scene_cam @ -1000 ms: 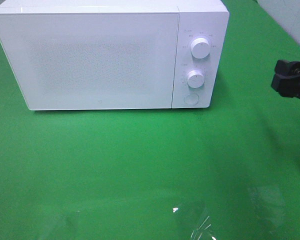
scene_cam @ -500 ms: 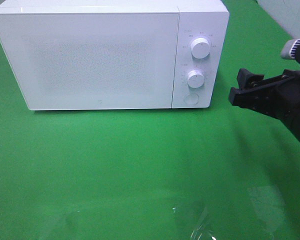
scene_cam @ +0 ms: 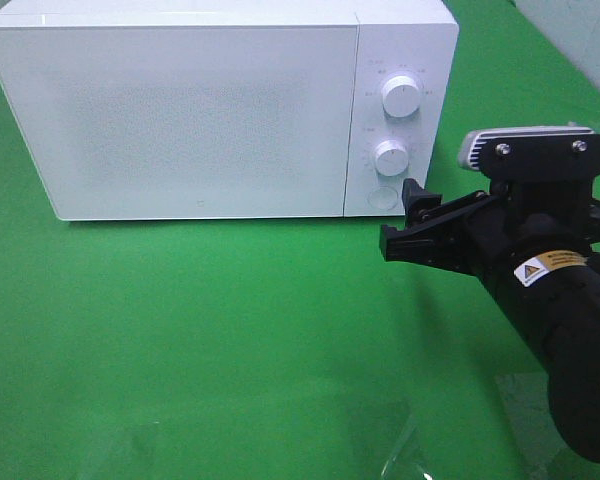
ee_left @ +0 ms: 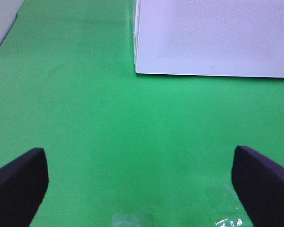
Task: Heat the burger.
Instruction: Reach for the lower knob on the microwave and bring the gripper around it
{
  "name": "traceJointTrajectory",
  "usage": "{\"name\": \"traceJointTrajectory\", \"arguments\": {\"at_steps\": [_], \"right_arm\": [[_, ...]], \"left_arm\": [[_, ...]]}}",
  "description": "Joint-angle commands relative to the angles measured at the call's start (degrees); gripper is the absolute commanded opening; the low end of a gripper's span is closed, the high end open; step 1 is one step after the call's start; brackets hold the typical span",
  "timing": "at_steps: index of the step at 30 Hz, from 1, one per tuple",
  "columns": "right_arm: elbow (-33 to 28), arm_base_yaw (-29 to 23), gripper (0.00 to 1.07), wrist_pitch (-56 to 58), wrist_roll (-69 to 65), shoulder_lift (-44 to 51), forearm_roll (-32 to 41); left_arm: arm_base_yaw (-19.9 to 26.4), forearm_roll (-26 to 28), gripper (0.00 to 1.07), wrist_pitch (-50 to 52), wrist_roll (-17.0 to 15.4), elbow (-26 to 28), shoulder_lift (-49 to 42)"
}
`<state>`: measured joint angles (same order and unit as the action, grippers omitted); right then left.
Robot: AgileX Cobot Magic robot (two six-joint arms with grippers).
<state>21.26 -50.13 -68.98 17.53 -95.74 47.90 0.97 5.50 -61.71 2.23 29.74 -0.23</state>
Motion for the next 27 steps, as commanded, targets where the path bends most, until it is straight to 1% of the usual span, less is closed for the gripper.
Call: {"name": "traceJointTrajectory", "arguments": {"at_steps": [1,5,15,20,21,27], "right_arm": [[1.49,-0.17,0.76,-6.7,0.69,-1.43,0.17],[3.95,-0.17,0.76,-6.47,0.69,-3.44,0.97],[7.16,0.29,0.76,-6.88,0.69,-7.1,1.38],[9.57,2.75,0.76,-4.98,0.46,-9.97,-0.69],[10.66,3.67,0.76,-4.98,0.4,-10.71,-2.01],[13.58,5.44,0.76,-4.98,-0.69,-13.69,-3.44]], "left_arm": [[0.11,0.46,0.97,0.52,-0.23,-0.17,-0.92],[0.11,0.46,0.97,0.52,-0.23,-0.17,-0.92],[0.11,0.4,0.97,0.52,-0.23,-0.17,-0.97],[0.11,0.4,0.97,0.52,-0.23,-0.17,-0.97],[0.11,0.4,0.97,0.52,-0.23,-0.17,-0.97],[0.11,0.34,0.97,0.52,-0.23,-0.17,-0.97]]}}
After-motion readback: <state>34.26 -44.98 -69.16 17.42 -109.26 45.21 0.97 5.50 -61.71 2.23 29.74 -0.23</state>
